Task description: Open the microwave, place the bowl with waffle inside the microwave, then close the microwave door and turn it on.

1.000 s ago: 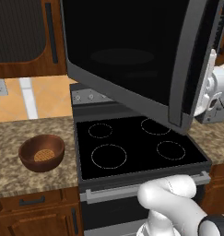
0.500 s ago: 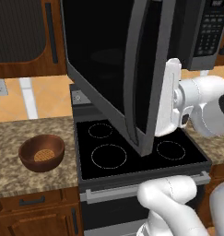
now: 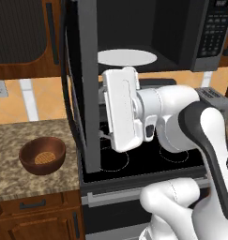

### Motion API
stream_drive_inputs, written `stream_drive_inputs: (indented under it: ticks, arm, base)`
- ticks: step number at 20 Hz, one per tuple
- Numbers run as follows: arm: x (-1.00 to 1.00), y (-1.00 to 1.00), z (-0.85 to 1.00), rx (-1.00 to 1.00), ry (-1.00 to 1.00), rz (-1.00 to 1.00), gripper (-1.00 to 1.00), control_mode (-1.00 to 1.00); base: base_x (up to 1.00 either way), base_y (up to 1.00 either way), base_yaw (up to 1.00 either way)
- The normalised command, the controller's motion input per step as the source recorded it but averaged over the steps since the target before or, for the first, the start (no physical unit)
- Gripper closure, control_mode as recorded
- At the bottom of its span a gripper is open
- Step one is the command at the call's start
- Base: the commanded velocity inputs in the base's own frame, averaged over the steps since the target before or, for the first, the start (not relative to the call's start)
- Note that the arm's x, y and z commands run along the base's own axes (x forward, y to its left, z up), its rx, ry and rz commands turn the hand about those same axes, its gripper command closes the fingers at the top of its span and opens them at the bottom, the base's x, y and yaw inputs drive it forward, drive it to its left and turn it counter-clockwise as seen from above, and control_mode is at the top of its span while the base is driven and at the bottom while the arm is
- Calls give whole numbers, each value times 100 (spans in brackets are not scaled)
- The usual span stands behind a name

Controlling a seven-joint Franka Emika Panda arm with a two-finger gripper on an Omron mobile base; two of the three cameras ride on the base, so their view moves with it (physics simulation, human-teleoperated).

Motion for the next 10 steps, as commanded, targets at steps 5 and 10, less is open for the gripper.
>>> stream_drive_inputs:
  ticks: [5, 10]
  arm:
    - [0, 26, 1, -6, 12, 0, -100, -100]
    - [-4, -38, 5, 0, 0, 0, -100, -100]
  base:
    - [0, 0, 0]
    - [0, 0, 0]
